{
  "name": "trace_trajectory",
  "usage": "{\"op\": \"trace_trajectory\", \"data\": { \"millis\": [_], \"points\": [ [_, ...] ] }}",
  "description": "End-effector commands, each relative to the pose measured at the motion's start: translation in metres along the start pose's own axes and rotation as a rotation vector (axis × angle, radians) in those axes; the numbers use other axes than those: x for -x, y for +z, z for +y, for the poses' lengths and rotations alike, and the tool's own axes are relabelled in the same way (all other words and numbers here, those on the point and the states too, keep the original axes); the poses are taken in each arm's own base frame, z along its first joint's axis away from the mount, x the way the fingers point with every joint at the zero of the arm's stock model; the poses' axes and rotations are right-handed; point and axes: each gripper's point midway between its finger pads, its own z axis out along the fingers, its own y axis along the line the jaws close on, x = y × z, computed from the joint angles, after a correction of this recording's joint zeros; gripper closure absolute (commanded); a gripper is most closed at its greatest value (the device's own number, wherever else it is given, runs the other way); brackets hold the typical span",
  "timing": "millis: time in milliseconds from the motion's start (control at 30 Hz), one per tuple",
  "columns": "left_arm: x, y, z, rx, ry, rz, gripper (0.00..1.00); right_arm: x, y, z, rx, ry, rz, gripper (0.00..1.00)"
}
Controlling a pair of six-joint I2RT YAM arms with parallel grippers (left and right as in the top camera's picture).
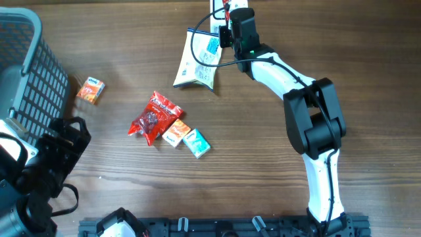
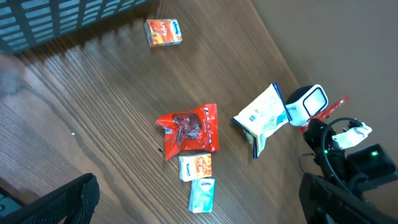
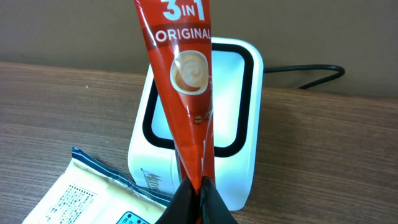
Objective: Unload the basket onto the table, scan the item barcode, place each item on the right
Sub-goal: 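Hold the Nescafe stick in front of the white scanner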
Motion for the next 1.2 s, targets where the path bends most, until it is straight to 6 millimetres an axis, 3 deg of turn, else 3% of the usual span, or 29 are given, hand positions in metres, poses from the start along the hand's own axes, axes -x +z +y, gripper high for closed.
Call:
{"op": "trace_trajectory", "data": {
  "millis": [0,367,500,700,833,1167],
  "points": [
    [0.003,-0.002,0.001,0.004,-0.012,-0.014,0.0,0.001,0.007,0.007,0.023,0.022,-0.016,0.96],
    [0.003,-0.002,0.001,0.004,-0.012,-0.014,0.0,-0.006,0.011,0.009,0.024,-0.009,-0.008,0.96],
    [0.003,-0.002,0.001,0.004,-0.012,-0.014,0.0,-0.005,0.006,0.013,-0.004,-0.16,-0.001,0.96],
    [0.003,-0.002,0.001,0.004,-0.012,-0.014,0.0,0.015,-0.01,-0.002,-0.2,-0.422,-0.021,0.96],
    [0.003,-0.002,0.001,0.004,-0.012,-0.014,0.0,0.017,-0.013,-0.008,-0.255,-0.553,-0.004,0.96],
    [0.003,-0.002,0.001,0.004,-0.012,-0.014,0.0,0.018,-0.016,-0.016,-0.305,-0.519,0.002,0.96]
  ]
}}
